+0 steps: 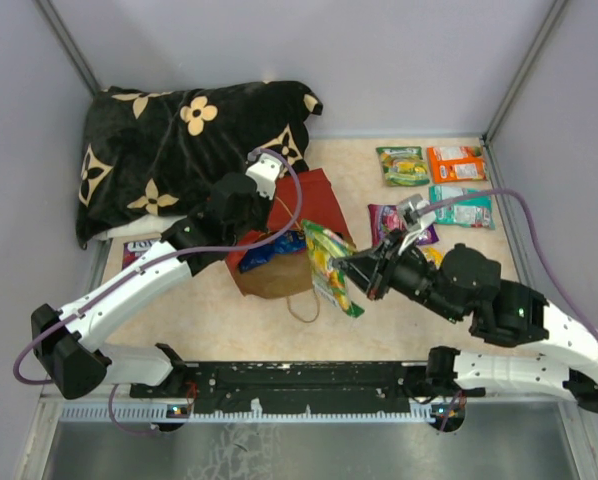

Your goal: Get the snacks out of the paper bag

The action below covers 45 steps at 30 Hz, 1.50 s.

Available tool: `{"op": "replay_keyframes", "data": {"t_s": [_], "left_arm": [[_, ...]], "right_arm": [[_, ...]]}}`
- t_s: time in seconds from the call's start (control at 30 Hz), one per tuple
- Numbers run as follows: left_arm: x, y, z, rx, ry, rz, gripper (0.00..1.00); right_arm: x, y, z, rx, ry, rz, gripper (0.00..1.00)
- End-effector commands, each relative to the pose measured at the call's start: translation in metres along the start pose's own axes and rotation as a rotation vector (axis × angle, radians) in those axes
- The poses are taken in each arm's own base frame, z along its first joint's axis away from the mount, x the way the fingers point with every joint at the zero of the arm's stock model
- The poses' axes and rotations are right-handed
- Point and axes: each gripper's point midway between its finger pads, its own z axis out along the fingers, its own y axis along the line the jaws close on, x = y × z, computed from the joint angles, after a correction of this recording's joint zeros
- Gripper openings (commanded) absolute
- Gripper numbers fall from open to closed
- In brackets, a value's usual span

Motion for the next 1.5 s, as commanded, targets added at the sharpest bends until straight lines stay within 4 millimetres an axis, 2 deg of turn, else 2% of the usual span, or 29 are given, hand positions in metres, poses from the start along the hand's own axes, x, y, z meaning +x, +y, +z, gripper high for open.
{"op": "replay_keyframes", "data": {"t_s": [0.0, 0.1, 0.2, 0.27, 0.33, 0.4, 0.43, 0.5, 0.57, 0.63, 0.67, 0.77, 0.87, 1.0, 1.1, 1.23, 1.33, 1.47], "left_arm": [[-0.003, 0.004, -0.001, -0.01, -0.009, -0.006, 0.0], [-0.004, 0.003, -0.003, -0.006, -0.014, -0.008, 0.0], [-0.004, 0.003, -0.003, -0.002, -0.018, -0.012, 0.0], [-0.003, 0.001, -0.001, 0.004, -0.011, -0.01, 0.0], [-0.004, -0.002, -0.001, 0.021, -0.005, -0.015, 0.0], [-0.006, -0.006, -0.004, 0.042, -0.011, -0.02, 0.0], [-0.008, -0.005, -0.005, 0.045, -0.021, -0.023, 0.0], [-0.011, -0.004, -0.009, 0.043, -0.035, -0.028, 0.0], [-0.012, -0.003, -0.011, 0.043, -0.042, -0.031, 0.0], [-0.011, -0.005, -0.011, 0.051, -0.039, -0.029, 0.0], [-0.012, -0.006, -0.01, 0.056, -0.039, -0.03, 0.0], [-0.01, -0.009, -0.009, 0.071, -0.032, -0.032, 0.0], [-0.011, -0.011, -0.009, 0.081, -0.031, -0.032, 0.0], [-0.012, -0.01, -0.011, 0.08, -0.038, -0.035, 0.0], [-0.013, -0.01, -0.012, 0.08, -0.043, -0.037, 0.0], [-0.013, -0.011, -0.012, 0.088, -0.042, -0.037, 0.0], [-0.012, -0.012, -0.011, 0.089, -0.037, -0.036, 0.0], [-0.01, -0.013, -0.009, 0.09, -0.033, -0.034, 0.0]], "right_arm": [[-0.084, 0.019, 0.021, 0.066, -0.18, -0.177, 0.0], [-0.131, 0.009, 0.025, 0.121, -0.299, -0.171, 0.0], [-0.191, -0.011, 0.013, 0.135, -0.433, -0.144, 0.0], [-0.222, -0.029, 0.018, 0.152, -0.448, -0.138, 0.0], [-0.248, -0.059, 0.032, 0.154, -0.426, -0.097, 0.0], [-0.274, -0.11, 0.043, 0.14, -0.395, 0.007, 0.0], [-0.274, -0.142, 0.064, 0.099, -0.32, 0.071, 0.0], [-0.277, -0.191, 0.086, 0.062, -0.248, 0.174, 0.0], [-0.267, -0.246, 0.114, 0.061, -0.166, 0.257, 0.0], [-0.25, -0.299, 0.142, 0.102, -0.083, 0.312, 0.0], [-0.25, -0.312, 0.15, 0.111, -0.062, 0.309, 0.0], [-0.221, -0.361, 0.178, 0.113, 0.004, 0.371, 0.0], [-0.198, -0.392, 0.2, 0.121, 0.023, 0.405, 0.0], [-0.162, -0.422, 0.226, 0.147, 0.062, 0.45, 0.04], [-0.122, -0.448, 0.244, 0.191, 0.111, 0.489, 0.05], [-0.075, -0.473, 0.265, 0.253, 0.176, 0.505, 0.06], [-0.06, -0.48, 0.273, 0.291, 0.19, 0.502, 0.06], [-0.069, -0.464, 0.283, 0.276, 0.174, 0.46, 0.06]]}}
